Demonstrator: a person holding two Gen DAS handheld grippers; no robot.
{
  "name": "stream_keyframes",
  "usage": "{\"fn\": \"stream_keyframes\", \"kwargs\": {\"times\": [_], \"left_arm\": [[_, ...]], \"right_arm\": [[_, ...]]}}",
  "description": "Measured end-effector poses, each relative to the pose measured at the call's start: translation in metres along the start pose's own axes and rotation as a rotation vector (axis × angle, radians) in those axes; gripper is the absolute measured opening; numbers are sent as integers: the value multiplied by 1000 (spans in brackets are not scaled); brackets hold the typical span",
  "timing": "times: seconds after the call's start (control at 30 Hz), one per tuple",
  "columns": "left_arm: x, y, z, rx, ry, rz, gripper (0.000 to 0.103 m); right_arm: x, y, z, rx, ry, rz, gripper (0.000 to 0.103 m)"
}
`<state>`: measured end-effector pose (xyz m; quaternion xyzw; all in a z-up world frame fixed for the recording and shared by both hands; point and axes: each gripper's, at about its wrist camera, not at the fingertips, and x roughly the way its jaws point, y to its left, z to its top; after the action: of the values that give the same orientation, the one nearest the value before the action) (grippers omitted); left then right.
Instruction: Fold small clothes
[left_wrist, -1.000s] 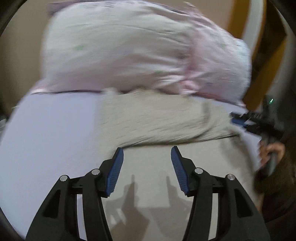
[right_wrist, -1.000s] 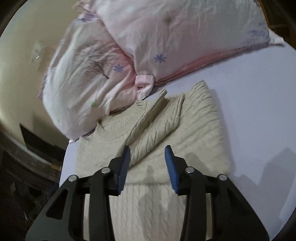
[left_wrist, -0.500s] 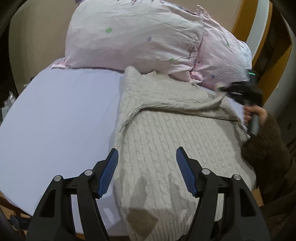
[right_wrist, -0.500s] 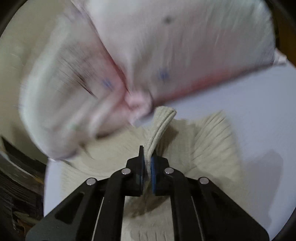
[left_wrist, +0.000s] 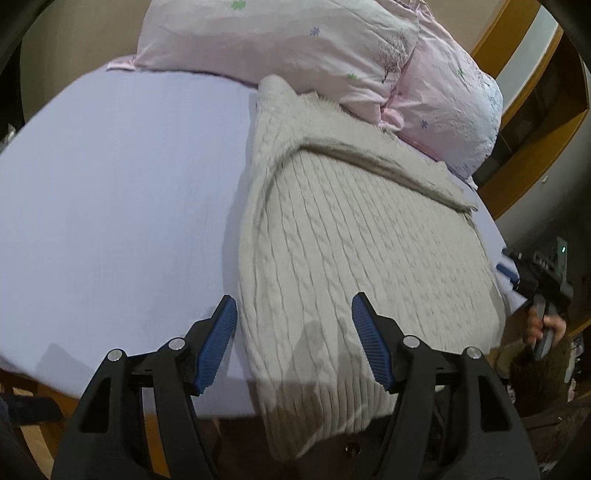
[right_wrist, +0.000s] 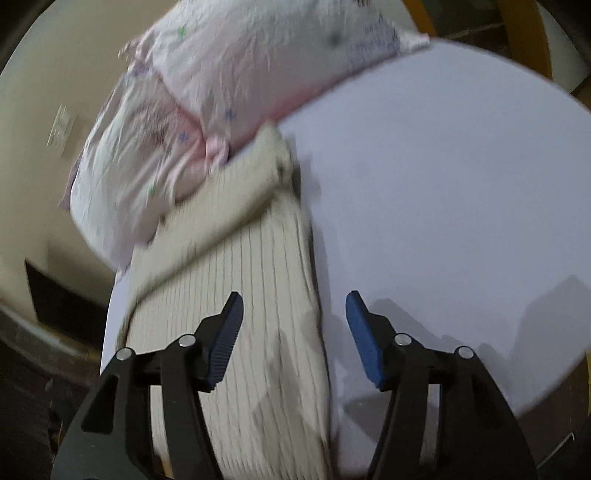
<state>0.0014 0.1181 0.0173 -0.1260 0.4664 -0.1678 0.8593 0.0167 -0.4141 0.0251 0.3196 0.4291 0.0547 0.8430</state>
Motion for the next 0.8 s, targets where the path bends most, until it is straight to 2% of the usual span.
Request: {"fn": "stream_keyframes", "kwargs": {"times": [0.07, 0.13, 0.23, 0.27, 0.3, 0.33, 0.37, 0.4, 0.47, 0.57, 0.6, 0.7, 0.8], "left_arm": [[-4, 0, -9, -4, -6, -19, 66], [-8, -2, -15, -13, -9, -40, 66], [-11, -3, -23, -29, -9, -81, 62], [-11, -5, -26, -28, -5, -80, 53], [-11, -6, -27, -27, -2, -72, 39], [-10, -6, -29, -33, 11, -75, 32], [-7, -6, -30, -44, 29, -90, 14], [-4, -5, -31, -55, 49, -109, 12], [-4, -6, -29, -52, 47, -115, 11], [-8, -4, -14, -75, 28, -200, 11], [-12, -3, -1, -72, -2, -217, 11], [-21, -4, 40, -47, -93, -211, 11], [-14, 0, 101, -79, -191, -195, 11]], "right_arm": [[1, 0, -15, -3, 52, 27, 53], [-7, 0, -30, -29, 67, 61, 49], [-5, 3, -51, -19, 140, 176, 45], [-3, 3, -57, -15, 172, 226, 42], [0, 4, -60, -14, 199, 262, 39], [2, 4, -64, -14, 225, 294, 37], [6, 4, -69, -11, 264, 333, 25], [10, 5, -72, -9, 295, 355, 8], [14, 9, -75, -12, 309, 390, 7], [2, 22, -56, -14, 216, 498, 7], [-3, 27, -46, -22, 176, 529, 7], [-12, 45, -1, -35, 47, 593, 7], [4, 56, 59, 21, -87, 629, 7]]}}
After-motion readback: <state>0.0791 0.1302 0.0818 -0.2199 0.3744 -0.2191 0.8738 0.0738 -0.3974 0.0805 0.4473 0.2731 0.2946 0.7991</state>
